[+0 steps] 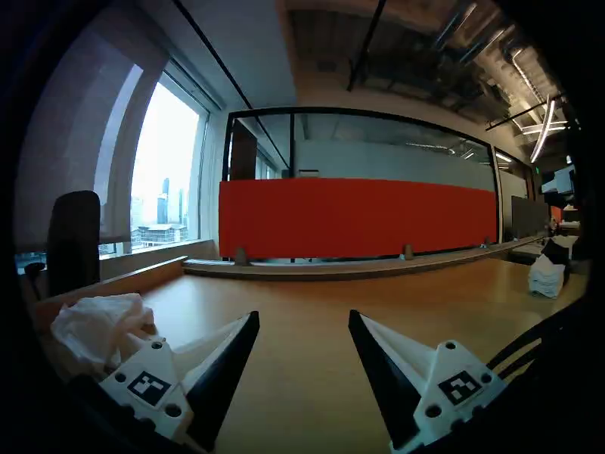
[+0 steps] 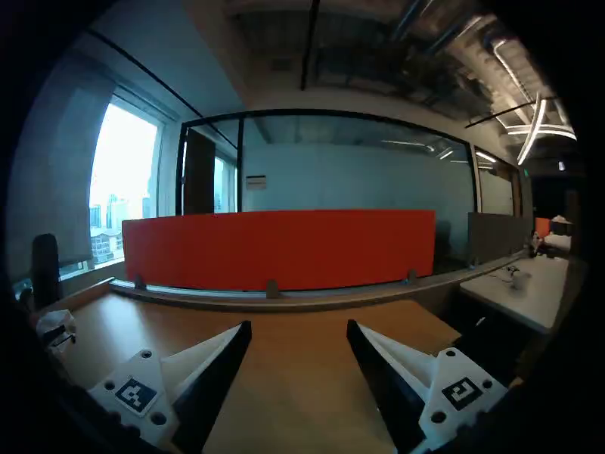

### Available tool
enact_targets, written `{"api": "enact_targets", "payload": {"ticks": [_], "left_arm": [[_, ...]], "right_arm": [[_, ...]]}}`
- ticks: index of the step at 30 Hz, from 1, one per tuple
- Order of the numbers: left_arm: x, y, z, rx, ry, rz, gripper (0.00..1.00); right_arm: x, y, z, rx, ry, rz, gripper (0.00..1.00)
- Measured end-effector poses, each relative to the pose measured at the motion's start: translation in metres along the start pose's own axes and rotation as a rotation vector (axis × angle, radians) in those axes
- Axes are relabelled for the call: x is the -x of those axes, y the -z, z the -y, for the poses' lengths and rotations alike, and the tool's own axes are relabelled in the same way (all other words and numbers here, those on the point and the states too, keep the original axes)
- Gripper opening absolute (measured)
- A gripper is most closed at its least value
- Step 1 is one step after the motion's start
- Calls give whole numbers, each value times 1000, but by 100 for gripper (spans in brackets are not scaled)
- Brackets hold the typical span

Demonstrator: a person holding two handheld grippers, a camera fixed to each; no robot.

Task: Fold towel

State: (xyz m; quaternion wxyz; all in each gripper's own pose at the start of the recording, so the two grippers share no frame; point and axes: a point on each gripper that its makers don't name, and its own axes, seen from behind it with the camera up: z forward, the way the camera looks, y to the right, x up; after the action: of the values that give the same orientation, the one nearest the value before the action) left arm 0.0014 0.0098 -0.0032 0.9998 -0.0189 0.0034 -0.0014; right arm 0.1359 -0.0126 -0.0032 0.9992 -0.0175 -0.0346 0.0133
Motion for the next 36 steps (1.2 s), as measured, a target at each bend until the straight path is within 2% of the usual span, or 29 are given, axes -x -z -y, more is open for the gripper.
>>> {"api": "enact_targets", "payload": {"ticks": [18, 22, 29, 36], "left_arm": [[1, -3, 0, -1, -3, 6, 87], [1, -3, 1, -1, -3, 6, 97], [1, -2, 1, -1, -3, 7, 97], [1, -2, 1, -1, -3, 7, 97]], "right_arm": [[-5, 2, -7, -15, -3, -5, 97], [-4, 2, -11, -13, -5, -9, 97], [-8, 0, -15, -15, 9, -48, 97], [12, 0, -24, -11, 16, -74, 97]]}}
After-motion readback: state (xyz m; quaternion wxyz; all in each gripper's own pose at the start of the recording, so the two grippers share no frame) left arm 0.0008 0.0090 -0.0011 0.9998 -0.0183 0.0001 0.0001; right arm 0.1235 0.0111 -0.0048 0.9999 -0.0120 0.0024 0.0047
